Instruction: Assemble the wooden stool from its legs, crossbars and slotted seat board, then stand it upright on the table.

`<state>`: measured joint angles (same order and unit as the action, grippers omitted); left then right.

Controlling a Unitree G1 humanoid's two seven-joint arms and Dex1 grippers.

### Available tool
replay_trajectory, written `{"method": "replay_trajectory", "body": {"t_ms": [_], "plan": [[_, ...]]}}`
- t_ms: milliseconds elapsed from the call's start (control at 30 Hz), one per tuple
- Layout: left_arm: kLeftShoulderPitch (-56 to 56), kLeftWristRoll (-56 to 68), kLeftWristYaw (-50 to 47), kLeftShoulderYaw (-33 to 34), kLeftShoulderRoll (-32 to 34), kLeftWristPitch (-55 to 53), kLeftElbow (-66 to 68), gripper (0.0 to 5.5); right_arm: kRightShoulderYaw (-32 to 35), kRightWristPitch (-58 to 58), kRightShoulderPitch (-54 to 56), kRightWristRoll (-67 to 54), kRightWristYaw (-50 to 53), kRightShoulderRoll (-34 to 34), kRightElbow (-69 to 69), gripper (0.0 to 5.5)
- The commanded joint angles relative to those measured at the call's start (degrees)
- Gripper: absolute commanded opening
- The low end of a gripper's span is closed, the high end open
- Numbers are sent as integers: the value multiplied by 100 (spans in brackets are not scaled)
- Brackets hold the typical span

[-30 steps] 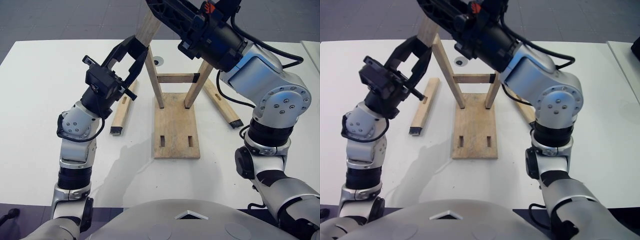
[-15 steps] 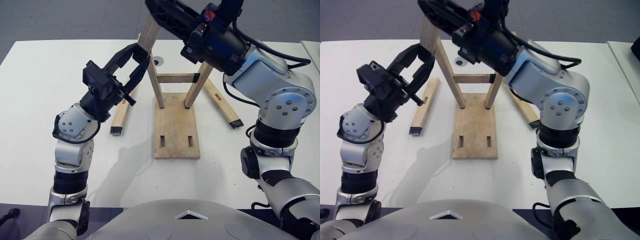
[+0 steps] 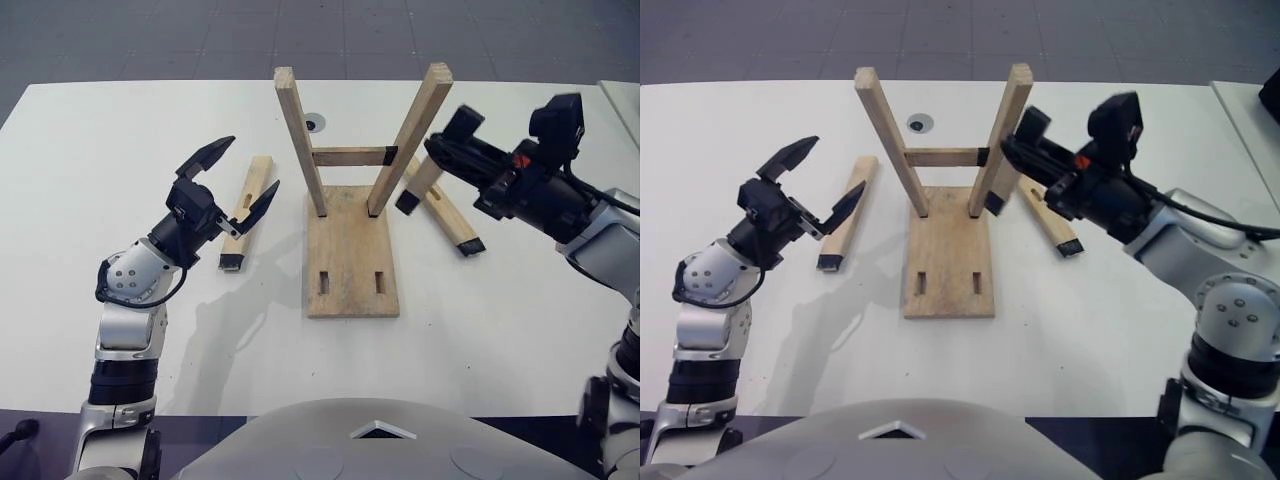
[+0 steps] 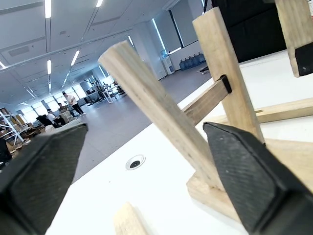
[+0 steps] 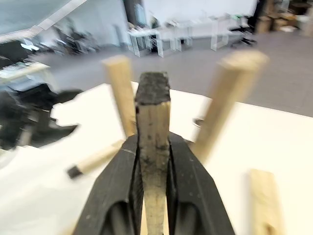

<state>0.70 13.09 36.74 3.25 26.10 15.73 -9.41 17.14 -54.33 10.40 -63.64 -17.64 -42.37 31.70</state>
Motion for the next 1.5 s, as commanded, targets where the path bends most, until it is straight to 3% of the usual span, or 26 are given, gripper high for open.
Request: {"method": "replay_trajectory", "body": {"t_ms": [33,133,567,833,967,1167,1333,1367,1500], "plan": [[-100,-189,-91,6,-2,102,163,506,-295,722,31,1189,-145,78,-880,42],[-128,-236,-122,-32,-22,131,213,540,-591,1230,156,1916,-204,298,-1526,42],[-197,-258,-119,-103,-43,155,279,540,-1121,2292,994,3351,-710,1131,-3483,42],[-190,-278,-129,-116,-44,142,282,540,-1168,2465,953,3765,-879,1361,-3955,42],[-174,-300,-156,-108,-54,168,302,540,-1046,2445,601,3821,-805,1481,-3787,42],[-133,-316,-222,-116,-91,179,293,540,-954,3295,-271,4146,-498,1875,-3611,42],[-135,-305,-232,-117,-72,160,303,540,-704,3399,-308,4079,-275,1941,-3239,42],[-145,-305,-232,-118,-72,160,312,540,-618,3378,-262,4024,-221,1932,-3128,78],[-165,-313,-236,-126,-80,170,347,540,-280,3005,115,3816,139,1839,-2320,139]]}}
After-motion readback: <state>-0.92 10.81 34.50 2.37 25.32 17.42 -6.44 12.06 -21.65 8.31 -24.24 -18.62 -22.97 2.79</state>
